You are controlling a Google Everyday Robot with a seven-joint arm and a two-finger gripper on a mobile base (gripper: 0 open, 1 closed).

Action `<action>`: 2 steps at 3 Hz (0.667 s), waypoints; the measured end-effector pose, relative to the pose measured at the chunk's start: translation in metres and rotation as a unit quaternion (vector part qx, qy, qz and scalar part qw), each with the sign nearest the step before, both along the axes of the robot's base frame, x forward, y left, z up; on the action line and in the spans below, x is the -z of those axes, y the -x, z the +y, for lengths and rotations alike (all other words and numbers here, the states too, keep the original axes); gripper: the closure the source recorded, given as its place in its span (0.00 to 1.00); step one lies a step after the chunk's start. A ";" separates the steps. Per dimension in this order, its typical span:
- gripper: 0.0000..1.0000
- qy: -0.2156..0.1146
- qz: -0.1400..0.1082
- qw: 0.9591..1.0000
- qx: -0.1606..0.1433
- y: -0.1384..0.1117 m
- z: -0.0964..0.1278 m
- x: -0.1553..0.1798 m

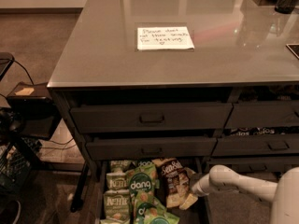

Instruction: Pick brown chip bag from bottom drawer and place on counter

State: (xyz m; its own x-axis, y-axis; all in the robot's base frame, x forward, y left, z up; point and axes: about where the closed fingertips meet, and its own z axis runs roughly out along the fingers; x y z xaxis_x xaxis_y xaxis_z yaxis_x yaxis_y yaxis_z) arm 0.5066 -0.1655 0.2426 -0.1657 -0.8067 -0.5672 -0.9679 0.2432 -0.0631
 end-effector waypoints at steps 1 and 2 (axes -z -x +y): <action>0.00 0.000 -0.005 1.000 0.012 -0.014 0.005 0.020; 0.00 -0.005 0.000 0.999 0.033 -0.026 0.006 0.038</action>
Offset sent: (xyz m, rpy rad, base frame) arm 0.0453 0.0022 -0.0549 0.0162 0.0025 -0.1197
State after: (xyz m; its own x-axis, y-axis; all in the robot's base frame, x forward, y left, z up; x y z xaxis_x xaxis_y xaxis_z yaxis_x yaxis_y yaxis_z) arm 0.5330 -0.1594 0.2049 -0.2174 -0.7891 -0.5745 -0.9500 0.3062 -0.0611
